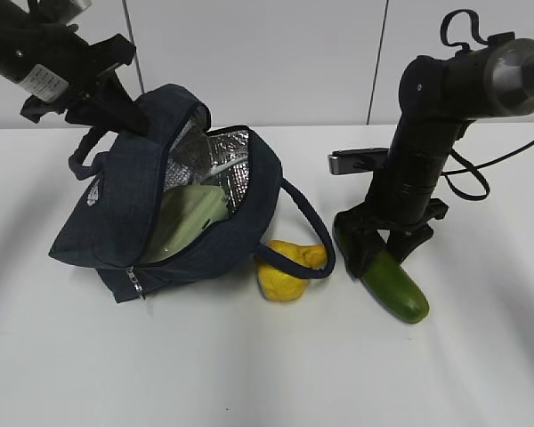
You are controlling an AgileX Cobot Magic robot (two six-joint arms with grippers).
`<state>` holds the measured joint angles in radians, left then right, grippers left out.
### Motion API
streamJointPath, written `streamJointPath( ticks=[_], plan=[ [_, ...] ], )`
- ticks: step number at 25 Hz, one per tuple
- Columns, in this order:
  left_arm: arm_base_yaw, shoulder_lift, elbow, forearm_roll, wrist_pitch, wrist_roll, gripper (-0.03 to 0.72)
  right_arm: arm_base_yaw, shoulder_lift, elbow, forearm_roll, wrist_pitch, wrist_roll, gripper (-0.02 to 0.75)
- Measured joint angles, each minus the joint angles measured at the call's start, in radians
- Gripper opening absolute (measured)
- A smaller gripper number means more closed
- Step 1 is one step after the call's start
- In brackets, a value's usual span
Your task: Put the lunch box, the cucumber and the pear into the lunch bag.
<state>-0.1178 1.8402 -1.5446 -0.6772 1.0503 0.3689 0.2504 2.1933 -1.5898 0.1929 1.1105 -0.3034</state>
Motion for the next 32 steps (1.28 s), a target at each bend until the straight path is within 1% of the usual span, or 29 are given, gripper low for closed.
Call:
streamJointPath(
  ticks=[3, 6, 10, 12, 14, 16, 19, 21, 22, 28, 32],
  plan=[
    [0.000, 0.000, 0.000, 0.000, 0.000, 0.000, 0.007, 0.000, 0.000, -0.002, 0.000, 0.005, 0.000, 0.419],
    [0.000, 0.000, 0.000, 0.000, 0.000, 0.000, 0.007, 0.000, 0.000, -0.035, 0.000, 0.051, 0.000, 0.419],
    [0.000, 0.000, 0.000, 0.000, -0.001, 0.000, 0.007, 0.000, -0.011, -0.135, 0.002, 0.091, 0.008, 0.417],
    [0.000, 0.000, 0.000, 0.000, -0.001, 0.000, 0.007, 0.000, -0.020, -0.213, 0.029, 0.101, 0.020, 0.417],
    [0.000, 0.000, 0.000, -0.001, -0.005, 0.000, 0.007, 0.000, -0.025, -0.283, 0.102, 0.103, 0.027, 0.417],
    [0.000, 0.000, 0.000, -0.006, -0.009, 0.000, 0.007, 0.000, -0.032, -0.333, 0.228, 0.103, 0.033, 0.417],
    [0.000, 0.000, 0.000, -0.018, -0.014, 0.000, 0.007, 0.002, -0.040, -0.348, 0.474, 0.107, 0.033, 0.417],
    [0.000, 0.000, 0.000, -0.024, -0.013, 0.000, 0.007, 0.013, -0.042, -0.351, 0.560, 0.109, 0.035, 0.417],
    [0.000, 0.000, 0.000, -0.025, -0.014, 0.000, 0.007, 0.022, -0.042, -0.351, 0.581, 0.109, 0.035, 0.417],
    [0.000, 0.000, 0.000, -0.047, -0.018, 0.000, 0.007, 0.093, -0.029, -0.351, 0.629, 0.109, 0.038, 0.417],
    [0.000, 0.000, 0.000, -0.057, -0.021, 0.000, 0.007, 0.106, 0.034, -0.351, 0.666, 0.110, 0.075, 0.417]
  ],
)
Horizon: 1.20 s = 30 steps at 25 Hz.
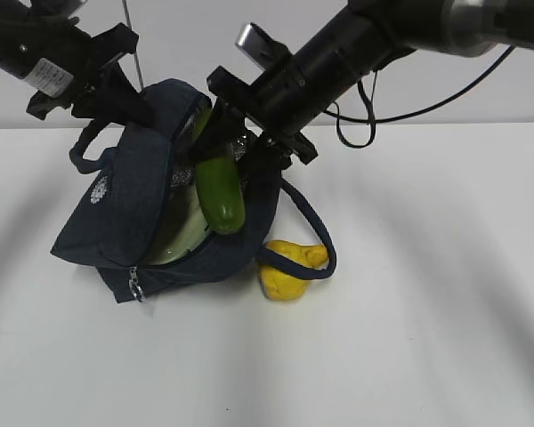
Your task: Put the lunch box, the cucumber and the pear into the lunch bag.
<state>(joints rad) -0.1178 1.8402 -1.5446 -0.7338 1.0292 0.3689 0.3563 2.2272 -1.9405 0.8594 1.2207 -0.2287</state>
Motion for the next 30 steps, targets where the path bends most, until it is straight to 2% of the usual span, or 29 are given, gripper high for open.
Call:
streamJointPath(
  ticks=[6, 10, 12, 16, 18, 26, 30],
  plan=[
    [0.000, 0.000, 0.000, -0.018, 0.000, 0.000, 0.007, 0.000, 0.062, 0.000, 0.152, -0.005, 0.007, 0.417],
    [0.000, 0.000, 0.000, -0.025, -0.001, 0.000, 0.007, 0.000, 0.068, 0.000, 0.177, -0.078, 0.007, 0.425],
    [0.000, 0.000, 0.000, -0.029, -0.001, 0.000, 0.007, 0.000, 0.070, 0.000, 0.186, -0.103, 0.007, 0.456],
    [0.001, 0.000, 0.000, -0.031, -0.002, 0.000, 0.007, 0.000, 0.074, 0.000, 0.201, -0.111, 0.007, 0.617],
    [0.003, 0.000, 0.000, -0.031, -0.002, 0.000, 0.007, 0.000, 0.076, 0.000, 0.205, -0.105, 0.003, 0.648],
    [0.005, 0.000, 0.000, -0.031, -0.001, 0.000, 0.007, -0.033, 0.080, 0.000, 0.203, -0.022, -0.062, 0.629],
    [0.005, 0.000, 0.000, -0.028, 0.000, 0.000, 0.007, -0.064, 0.052, 0.000, 0.074, -0.022, -0.070, 0.571]
  ],
)
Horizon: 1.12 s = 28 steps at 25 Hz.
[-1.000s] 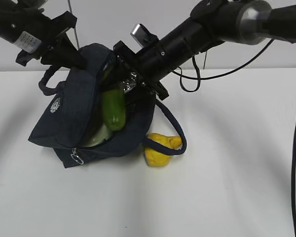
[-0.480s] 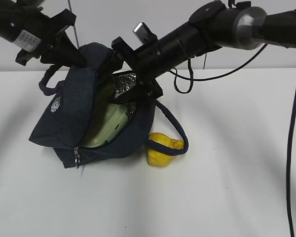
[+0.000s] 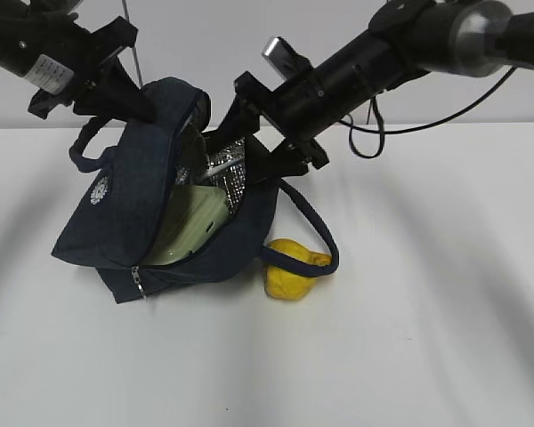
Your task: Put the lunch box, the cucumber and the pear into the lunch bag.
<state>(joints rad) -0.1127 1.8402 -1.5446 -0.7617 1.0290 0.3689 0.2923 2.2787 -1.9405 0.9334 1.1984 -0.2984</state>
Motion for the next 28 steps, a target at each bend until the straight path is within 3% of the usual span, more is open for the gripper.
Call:
streamJointPath(
  ticks=[7, 11, 18, 25, 28],
  plan=[
    [0.000, 0.000, 0.000, 0.015, 0.001, 0.000, 0.007, -0.005, -0.147, 0.000, -0.391, 0.022, 0.055, 0.536],
    [0.000, 0.000, 0.000, 0.017, 0.001, 0.000, 0.007, -0.006, -0.243, 0.060, -0.496, 0.022, 0.079, 0.534],
    [0.000, 0.000, 0.000, 0.020, 0.001, 0.000, 0.007, 0.002, -0.399, 0.395, -0.518, 0.024, 0.045, 0.532],
    [0.009, 0.000, 0.000, 0.022, 0.000, 0.000, 0.007, 0.002, -0.466, 0.685, -0.410, -0.033, -0.019, 0.531],
    [0.049, 0.000, 0.000, 0.022, 0.002, 0.000, 0.007, 0.002, -0.466, 0.742, -0.390, -0.065, -0.036, 0.531]
  ],
)
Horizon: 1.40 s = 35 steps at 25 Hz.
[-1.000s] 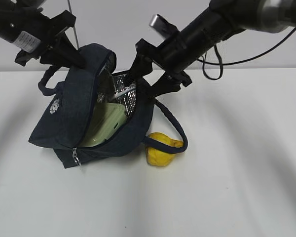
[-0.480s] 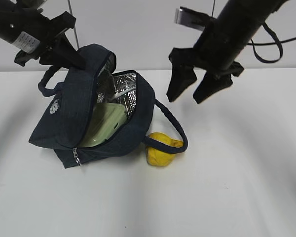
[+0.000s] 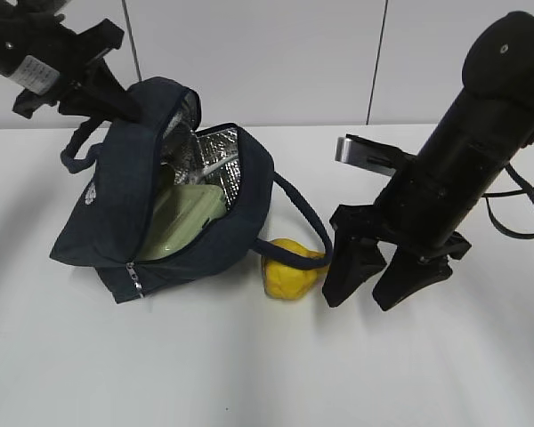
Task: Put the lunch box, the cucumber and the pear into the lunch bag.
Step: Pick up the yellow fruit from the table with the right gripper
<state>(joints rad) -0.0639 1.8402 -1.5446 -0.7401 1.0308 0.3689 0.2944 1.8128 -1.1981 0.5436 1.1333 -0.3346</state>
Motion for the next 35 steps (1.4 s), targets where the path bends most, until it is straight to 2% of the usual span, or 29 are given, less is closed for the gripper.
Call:
streamJointPath(
  ticks=[8, 14, 16, 19, 22, 25, 28, 31, 35],
  plan=[
    [0.134, 0.000, 0.000, 0.017, 0.015, 0.000, 0.007, 0.000, -0.002, 0.015, 0.032, -0.096, -0.014, 0.531],
    [0.152, 0.000, 0.000, 0.063, 0.023, 0.000, 0.007, 0.000, -0.002, 0.015, 0.204, -0.277, -0.008, 0.531],
    [0.152, 0.000, 0.000, 0.065, 0.026, 0.000, 0.007, 0.007, -0.002, 0.015, 0.252, -0.333, -0.092, 0.533],
    [0.152, 0.000, 0.000, 0.065, 0.026, 0.000, 0.007, 0.019, 0.002, 0.000, 0.282, -0.332, -0.291, 0.573],
    [0.152, 0.000, 0.000, 0.065, 0.026, 0.000, 0.007, 0.023, 0.017, -0.019, 0.226, -0.305, -0.470, 0.607],
    [0.152, 0.000, 0.000, 0.065, 0.026, 0.000, 0.007, 0.023, 0.019, -0.023, 0.086, -0.285, -0.624, 0.614],
    [0.152, 0.000, 0.000, 0.065, 0.026, 0.000, 0.007, 0.023, 0.019, -0.023, -0.031, -0.276, -0.700, 0.614],
    [0.152, 0.000, 0.000, 0.065, 0.026, 0.000, 0.007, 0.023, 0.023, -0.023, -0.064, -0.299, -0.774, 0.614],
    [0.152, 0.000, 0.000, 0.065, 0.024, 0.000, 0.007, 0.023, 0.046, -0.025, -0.048, -0.330, -0.800, 0.624]
  ],
)
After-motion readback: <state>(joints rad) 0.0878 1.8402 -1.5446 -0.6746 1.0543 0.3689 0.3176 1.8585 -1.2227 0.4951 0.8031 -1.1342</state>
